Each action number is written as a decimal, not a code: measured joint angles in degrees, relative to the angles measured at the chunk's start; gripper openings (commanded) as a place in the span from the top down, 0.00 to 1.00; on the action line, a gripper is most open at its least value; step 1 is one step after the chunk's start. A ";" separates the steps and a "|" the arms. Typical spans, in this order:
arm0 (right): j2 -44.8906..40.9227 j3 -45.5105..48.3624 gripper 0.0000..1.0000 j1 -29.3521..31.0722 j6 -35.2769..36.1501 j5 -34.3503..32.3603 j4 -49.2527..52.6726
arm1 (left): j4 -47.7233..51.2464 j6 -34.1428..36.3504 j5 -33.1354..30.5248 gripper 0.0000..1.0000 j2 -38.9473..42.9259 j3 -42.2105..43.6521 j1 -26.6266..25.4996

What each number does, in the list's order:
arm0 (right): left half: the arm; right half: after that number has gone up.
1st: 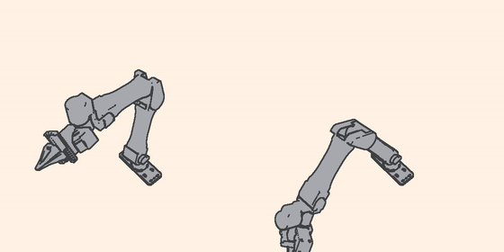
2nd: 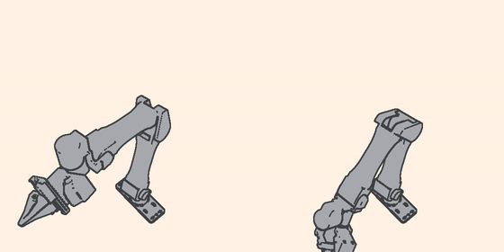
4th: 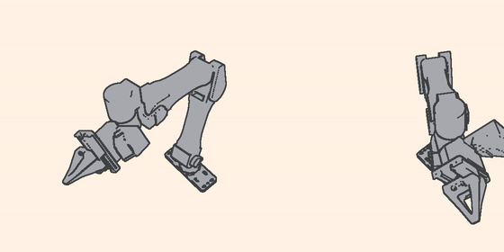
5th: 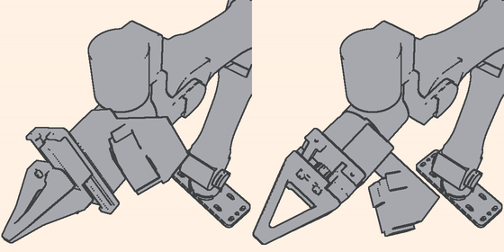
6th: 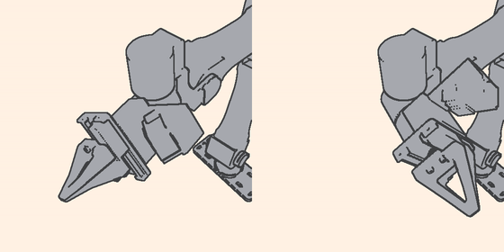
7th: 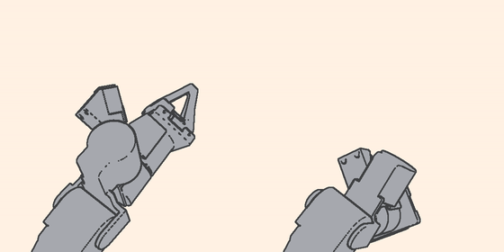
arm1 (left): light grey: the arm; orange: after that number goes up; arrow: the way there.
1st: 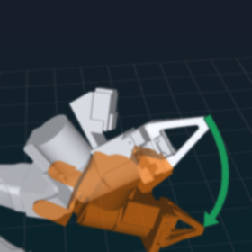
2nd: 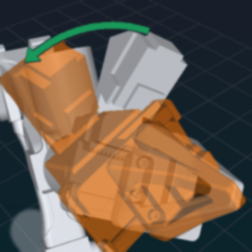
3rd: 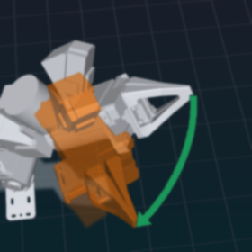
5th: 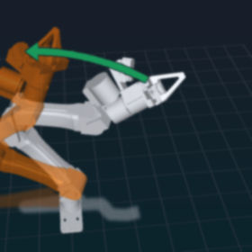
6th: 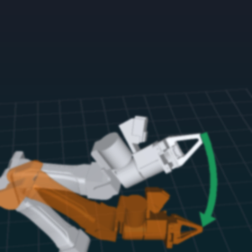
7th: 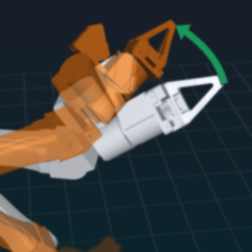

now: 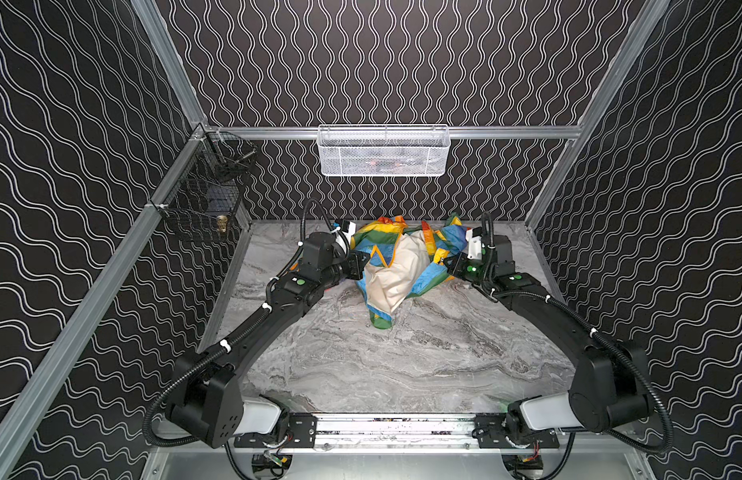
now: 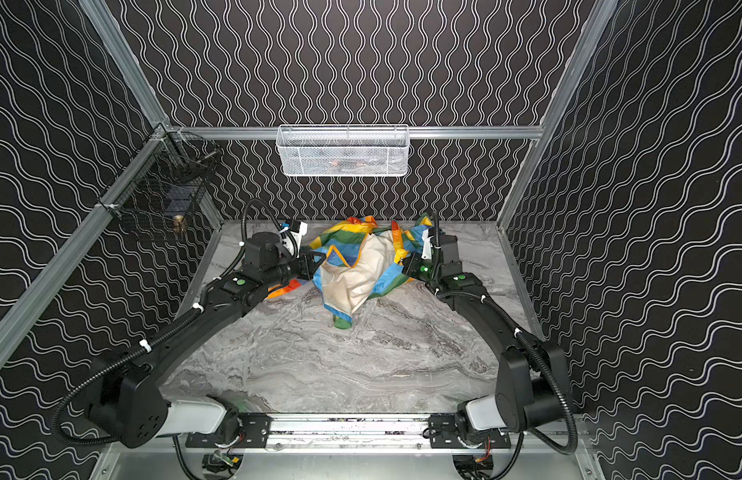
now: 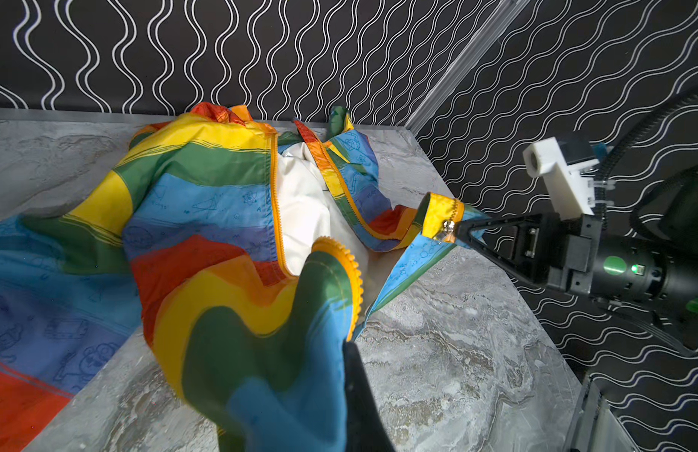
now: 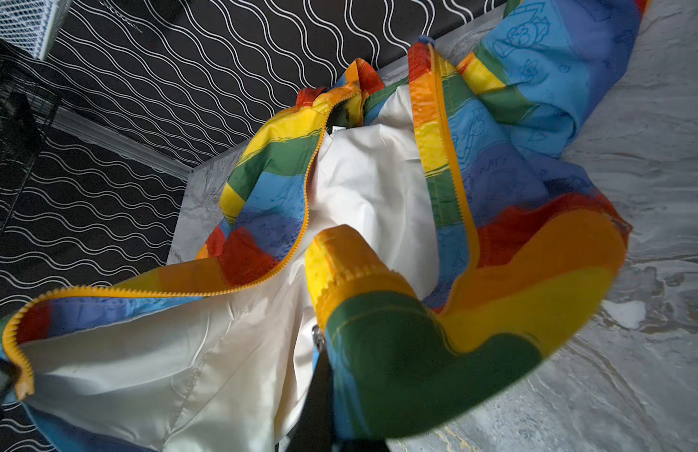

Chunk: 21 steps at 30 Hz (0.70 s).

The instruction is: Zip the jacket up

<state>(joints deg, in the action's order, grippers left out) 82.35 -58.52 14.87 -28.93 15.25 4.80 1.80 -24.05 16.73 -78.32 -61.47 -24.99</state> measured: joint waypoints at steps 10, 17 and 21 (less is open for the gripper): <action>1.92 -0.07 1.00 0.09 -0.59 3.85 -1.31 | -0.74 0.02 1.11 1.00 -0.15 0.42 0.22; 4.15 -0.55 1.00 2.14 -2.19 7.08 -3.82 | -5.03 -1.42 2.80 1.00 -2.67 0.81 0.31; 4.92 -0.09 1.00 3.67 -4.61 9.81 -8.07 | -8.76 -2.97 3.82 1.00 -4.98 0.96 0.50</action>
<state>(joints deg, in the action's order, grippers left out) 87.26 -58.61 18.55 -33.54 25.06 -3.27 -6.96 -27.03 20.56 -83.31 -60.51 -24.49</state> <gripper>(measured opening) 0.059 0.054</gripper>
